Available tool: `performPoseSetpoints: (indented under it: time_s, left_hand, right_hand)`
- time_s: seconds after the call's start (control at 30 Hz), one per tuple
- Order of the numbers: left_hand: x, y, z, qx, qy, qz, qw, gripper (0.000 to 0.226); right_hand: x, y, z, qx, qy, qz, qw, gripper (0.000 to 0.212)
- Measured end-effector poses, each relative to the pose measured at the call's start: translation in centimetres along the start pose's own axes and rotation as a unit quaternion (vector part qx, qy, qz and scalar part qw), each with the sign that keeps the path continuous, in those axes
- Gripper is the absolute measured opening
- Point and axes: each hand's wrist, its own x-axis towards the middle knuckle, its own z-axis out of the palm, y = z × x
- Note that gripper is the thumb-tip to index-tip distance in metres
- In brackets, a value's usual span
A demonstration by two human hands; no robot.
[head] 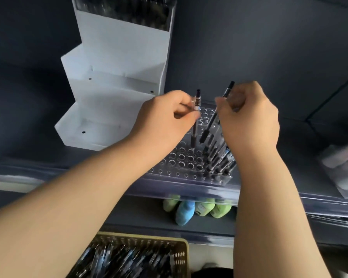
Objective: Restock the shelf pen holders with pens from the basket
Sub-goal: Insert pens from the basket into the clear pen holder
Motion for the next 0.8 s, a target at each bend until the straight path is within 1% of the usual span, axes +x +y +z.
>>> performPoseSetpoints:
  time_s: [0.17, 0.43, 0.63, 0.8]
  left_hand:
    - [-0.2, -0.2, 1.0, -0.021, 0.009, -0.016, 1.000, 0.014]
    - [-0.5, 0.2, 0.9, -0.010, 0.008, -0.002, 1.000, 0.014]
    - [-0.5, 0.2, 1.0, -0.011, 0.010, 0.001, 1.000, 0.014]
    - [-0.4, 0.1, 1.4, -0.016, 0.012, 0.001, 1.000, 0.013]
  right_hand:
    - [-0.2, -0.2, 0.2, -0.043, -0.025, -0.008, 0.999, 0.018]
    - [-0.3, -0.4, 0.1, -0.042, -0.024, -0.017, 0.999, 0.019]
    - [-0.3, -0.3, 0.3, -0.066, -0.042, -0.015, 0.997, 0.017]
    - [-0.2, -0.3, 0.3, -0.067, -0.034, -0.015, 0.997, 0.014]
